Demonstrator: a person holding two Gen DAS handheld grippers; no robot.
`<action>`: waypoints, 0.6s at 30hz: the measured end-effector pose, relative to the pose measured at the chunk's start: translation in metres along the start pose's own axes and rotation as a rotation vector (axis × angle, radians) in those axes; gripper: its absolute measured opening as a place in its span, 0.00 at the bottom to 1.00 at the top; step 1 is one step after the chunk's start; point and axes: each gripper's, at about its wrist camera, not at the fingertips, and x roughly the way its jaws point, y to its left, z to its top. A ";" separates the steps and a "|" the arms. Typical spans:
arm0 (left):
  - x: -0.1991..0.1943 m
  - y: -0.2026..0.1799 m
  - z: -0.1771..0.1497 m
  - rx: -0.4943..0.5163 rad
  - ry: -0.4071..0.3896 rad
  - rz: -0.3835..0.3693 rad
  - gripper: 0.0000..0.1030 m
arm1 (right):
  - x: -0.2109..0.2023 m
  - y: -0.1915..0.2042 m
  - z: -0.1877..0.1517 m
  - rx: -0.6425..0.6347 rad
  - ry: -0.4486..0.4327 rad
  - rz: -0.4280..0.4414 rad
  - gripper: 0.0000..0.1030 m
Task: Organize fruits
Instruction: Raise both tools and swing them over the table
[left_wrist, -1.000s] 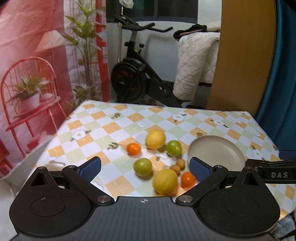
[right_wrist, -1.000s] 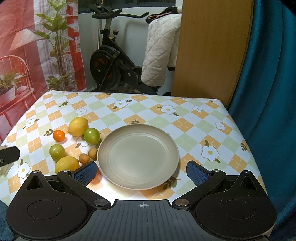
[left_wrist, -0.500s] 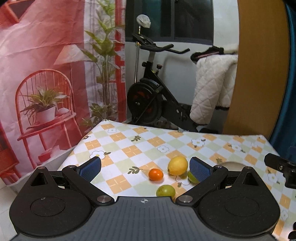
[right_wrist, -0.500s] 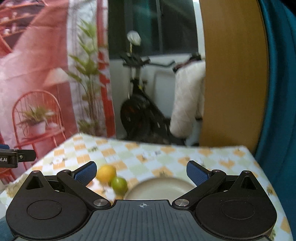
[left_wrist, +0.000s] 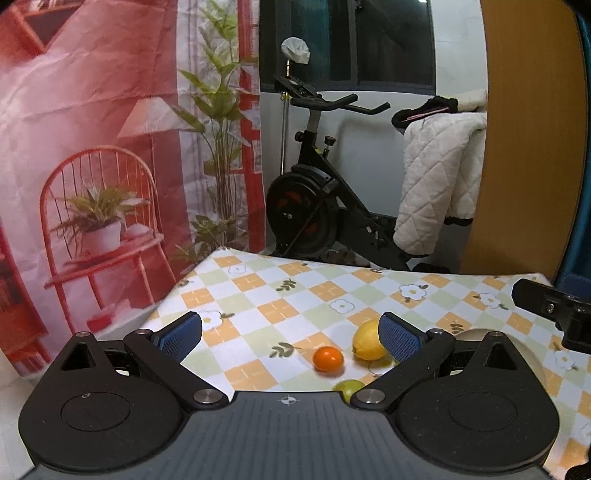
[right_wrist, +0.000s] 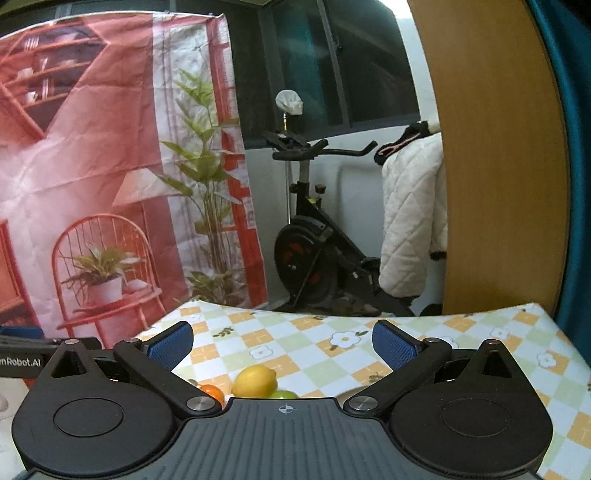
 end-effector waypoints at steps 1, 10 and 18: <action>0.001 -0.001 0.001 0.017 -0.002 0.005 1.00 | 0.001 0.003 -0.001 -0.004 -0.003 0.000 1.00; 0.016 0.000 -0.002 0.066 0.004 -0.020 0.94 | 0.010 0.007 -0.010 0.001 -0.002 0.051 1.00; 0.031 0.012 -0.008 0.010 0.070 -0.062 0.89 | 0.022 -0.003 -0.016 0.093 0.017 0.052 1.00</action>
